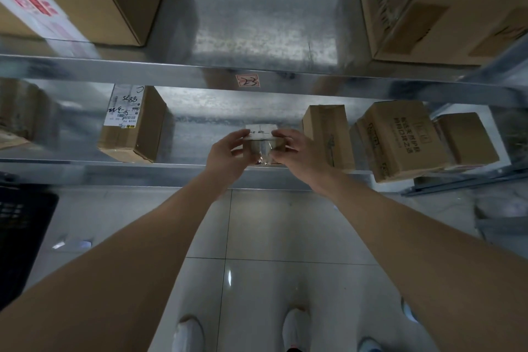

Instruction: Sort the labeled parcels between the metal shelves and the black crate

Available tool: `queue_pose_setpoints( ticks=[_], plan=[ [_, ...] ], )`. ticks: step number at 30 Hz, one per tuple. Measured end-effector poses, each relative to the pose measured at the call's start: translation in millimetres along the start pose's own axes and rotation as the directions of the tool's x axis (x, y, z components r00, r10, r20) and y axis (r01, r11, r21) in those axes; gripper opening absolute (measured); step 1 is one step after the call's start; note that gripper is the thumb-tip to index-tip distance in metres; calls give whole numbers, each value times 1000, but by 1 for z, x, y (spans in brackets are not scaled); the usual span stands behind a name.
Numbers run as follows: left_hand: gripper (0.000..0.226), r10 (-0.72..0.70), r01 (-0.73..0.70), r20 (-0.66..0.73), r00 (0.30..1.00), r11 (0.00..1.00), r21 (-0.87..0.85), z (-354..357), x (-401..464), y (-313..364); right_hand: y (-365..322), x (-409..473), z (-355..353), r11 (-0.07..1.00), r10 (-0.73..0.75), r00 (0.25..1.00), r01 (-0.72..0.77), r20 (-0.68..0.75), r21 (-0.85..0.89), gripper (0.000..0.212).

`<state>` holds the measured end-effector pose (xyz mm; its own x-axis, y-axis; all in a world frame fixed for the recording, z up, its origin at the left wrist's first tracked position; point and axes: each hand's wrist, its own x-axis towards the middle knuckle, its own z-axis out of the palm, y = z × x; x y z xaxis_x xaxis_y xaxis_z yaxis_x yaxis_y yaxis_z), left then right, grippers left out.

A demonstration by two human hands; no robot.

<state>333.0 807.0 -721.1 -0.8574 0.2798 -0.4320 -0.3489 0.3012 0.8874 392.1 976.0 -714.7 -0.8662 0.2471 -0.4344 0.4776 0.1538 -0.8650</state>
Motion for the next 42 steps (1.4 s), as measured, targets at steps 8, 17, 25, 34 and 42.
queue_pose_setpoints(
  ticks=[8,17,25,34,42],
  plan=[
    [50,-10,10,-14,1000,1000,27,8,20,-19,22,17,4,999,12,1000,-12,-16,-42,48],
    [71,46,-38,-37,998,977,212,14,64,-50,51,59,29,975,-63,992,38,-109,-219,67],
    [74,25,-8,-77,997,975,221,16,84,-73,68,83,47,934,-80,986,23,-148,-357,65],
    [65,172,-129,-61,983,891,436,17,74,-44,54,69,26,934,-179,967,110,-180,-339,54],
    [66,196,-191,49,979,817,544,62,61,-16,43,38,-63,895,-244,927,100,-287,-435,52]
  ],
)
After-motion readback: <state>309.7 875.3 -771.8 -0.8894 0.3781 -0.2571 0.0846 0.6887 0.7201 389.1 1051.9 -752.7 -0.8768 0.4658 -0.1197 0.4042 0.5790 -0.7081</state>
